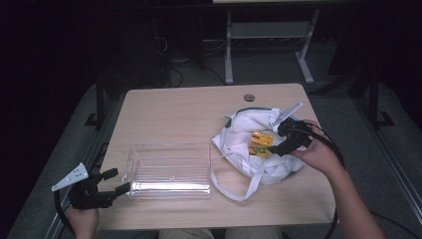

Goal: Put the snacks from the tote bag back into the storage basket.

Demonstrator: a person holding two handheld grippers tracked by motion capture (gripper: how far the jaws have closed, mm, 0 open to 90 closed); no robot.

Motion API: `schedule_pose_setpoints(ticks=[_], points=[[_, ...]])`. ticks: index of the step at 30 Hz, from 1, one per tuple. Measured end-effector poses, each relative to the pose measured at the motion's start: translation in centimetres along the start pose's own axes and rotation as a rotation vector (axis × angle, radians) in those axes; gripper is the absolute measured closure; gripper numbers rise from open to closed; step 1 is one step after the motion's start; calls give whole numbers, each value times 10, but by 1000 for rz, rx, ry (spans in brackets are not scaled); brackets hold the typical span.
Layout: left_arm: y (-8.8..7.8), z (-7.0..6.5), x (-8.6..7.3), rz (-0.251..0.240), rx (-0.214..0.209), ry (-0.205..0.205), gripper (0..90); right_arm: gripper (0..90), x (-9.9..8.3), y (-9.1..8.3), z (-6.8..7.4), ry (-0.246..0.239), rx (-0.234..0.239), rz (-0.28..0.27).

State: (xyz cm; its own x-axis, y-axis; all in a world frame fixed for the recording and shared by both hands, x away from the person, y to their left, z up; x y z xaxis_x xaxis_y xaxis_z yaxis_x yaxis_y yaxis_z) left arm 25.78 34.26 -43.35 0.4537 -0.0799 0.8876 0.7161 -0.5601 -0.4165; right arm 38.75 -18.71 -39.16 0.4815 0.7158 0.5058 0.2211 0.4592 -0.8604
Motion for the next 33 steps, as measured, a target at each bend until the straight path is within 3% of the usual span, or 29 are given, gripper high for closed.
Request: schedule_pose_setpoints(ticks=[16,23,27,33], points=[[0,0,0,-3,2,1,127,305,25,18,2,-70,1,73],[-1,0,1,-8,0,0,127,381,30,32,0,-73,15,107],[-1,0,1,-9,-1,1,128,423,32,40,-1,-82,0,150],[-1,0,1,-9,-1,-1,128,450,32,42,-2,-103,-18,172]])
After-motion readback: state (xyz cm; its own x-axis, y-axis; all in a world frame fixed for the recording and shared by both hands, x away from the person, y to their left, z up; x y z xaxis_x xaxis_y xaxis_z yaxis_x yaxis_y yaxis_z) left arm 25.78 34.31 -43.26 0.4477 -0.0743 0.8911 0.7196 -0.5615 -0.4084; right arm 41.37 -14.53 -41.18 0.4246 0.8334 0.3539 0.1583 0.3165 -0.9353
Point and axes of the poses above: each handheld gripper's, and its own axes: y roughly forward along the jaws, x roughly out of its top, z roughly to its left, the point moved 4 cm from there along y, roughly forward along the jaws, and after that the axes turned 10 degrees about x, right-handed, at the moved point
